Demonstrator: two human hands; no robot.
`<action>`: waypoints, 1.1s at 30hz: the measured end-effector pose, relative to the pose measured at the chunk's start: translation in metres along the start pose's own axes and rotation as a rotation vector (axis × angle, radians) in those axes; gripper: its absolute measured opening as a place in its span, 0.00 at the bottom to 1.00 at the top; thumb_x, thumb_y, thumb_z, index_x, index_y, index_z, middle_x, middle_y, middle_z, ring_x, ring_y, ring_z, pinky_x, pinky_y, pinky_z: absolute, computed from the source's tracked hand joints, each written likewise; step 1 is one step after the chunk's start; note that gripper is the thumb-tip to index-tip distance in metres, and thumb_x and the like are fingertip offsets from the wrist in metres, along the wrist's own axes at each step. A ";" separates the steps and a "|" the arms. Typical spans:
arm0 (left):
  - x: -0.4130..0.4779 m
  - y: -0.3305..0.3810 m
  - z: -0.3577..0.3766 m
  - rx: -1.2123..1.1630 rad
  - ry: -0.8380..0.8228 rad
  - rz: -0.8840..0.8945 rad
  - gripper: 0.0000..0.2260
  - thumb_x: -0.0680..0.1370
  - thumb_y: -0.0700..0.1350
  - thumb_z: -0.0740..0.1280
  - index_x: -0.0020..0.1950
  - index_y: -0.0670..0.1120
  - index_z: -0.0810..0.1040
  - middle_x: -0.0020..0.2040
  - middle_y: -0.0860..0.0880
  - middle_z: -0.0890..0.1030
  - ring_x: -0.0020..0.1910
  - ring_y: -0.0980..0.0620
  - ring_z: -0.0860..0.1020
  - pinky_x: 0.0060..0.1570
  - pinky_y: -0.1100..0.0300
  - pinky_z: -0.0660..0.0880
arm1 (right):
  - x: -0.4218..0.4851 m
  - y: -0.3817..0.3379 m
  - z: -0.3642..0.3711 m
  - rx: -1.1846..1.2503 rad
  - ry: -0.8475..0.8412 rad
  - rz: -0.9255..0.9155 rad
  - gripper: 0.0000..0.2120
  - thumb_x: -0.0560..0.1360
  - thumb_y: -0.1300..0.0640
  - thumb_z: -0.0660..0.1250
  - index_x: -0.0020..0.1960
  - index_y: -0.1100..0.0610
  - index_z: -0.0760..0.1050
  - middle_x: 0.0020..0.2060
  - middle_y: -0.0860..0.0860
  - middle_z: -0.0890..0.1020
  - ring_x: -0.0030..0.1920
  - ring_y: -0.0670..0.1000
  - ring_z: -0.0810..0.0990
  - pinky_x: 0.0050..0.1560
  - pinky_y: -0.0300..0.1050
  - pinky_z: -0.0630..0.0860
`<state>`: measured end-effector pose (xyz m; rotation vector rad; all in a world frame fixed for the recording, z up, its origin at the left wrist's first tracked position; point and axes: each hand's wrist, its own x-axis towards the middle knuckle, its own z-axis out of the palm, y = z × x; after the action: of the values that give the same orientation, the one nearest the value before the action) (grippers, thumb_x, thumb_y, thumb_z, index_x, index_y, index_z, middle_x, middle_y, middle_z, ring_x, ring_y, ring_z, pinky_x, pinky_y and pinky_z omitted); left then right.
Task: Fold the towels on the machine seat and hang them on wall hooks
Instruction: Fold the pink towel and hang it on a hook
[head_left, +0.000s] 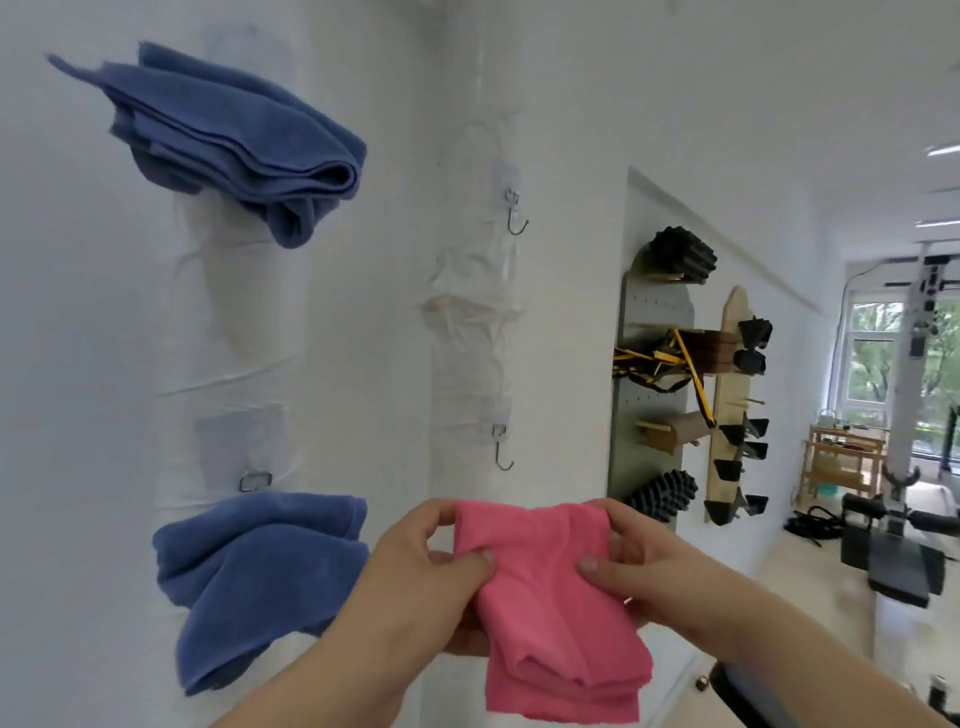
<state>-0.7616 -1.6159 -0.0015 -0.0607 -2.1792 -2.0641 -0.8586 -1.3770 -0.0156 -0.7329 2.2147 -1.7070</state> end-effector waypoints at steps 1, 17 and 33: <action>0.009 0.009 0.007 0.013 -0.003 0.032 0.12 0.80 0.35 0.67 0.58 0.50 0.79 0.44 0.38 0.86 0.37 0.43 0.87 0.37 0.49 0.85 | 0.007 -0.005 -0.013 0.028 0.015 -0.026 0.17 0.78 0.54 0.74 0.65 0.48 0.77 0.61 0.65 0.81 0.58 0.66 0.82 0.58 0.64 0.76; 0.165 0.029 0.010 0.753 0.223 0.416 0.20 0.78 0.32 0.62 0.55 0.53 0.87 0.52 0.55 0.83 0.53 0.55 0.80 0.56 0.68 0.75 | 0.170 -0.031 -0.069 -0.003 0.417 -0.169 0.19 0.73 0.72 0.60 0.44 0.53 0.85 0.38 0.51 0.84 0.34 0.49 0.78 0.30 0.41 0.75; 0.177 0.012 0.027 1.609 0.170 0.517 0.14 0.81 0.50 0.62 0.65 0.50 0.78 0.65 0.51 0.70 0.66 0.47 0.66 0.62 0.55 0.68 | 0.179 -0.010 -0.054 -0.937 0.151 -0.196 0.13 0.78 0.53 0.62 0.50 0.62 0.79 0.52 0.53 0.79 0.50 0.54 0.81 0.51 0.49 0.78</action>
<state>-0.9373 -1.6004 0.0314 -0.2096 -2.5748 0.2053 -1.0331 -1.4295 0.0282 -1.0443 3.1249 -0.6987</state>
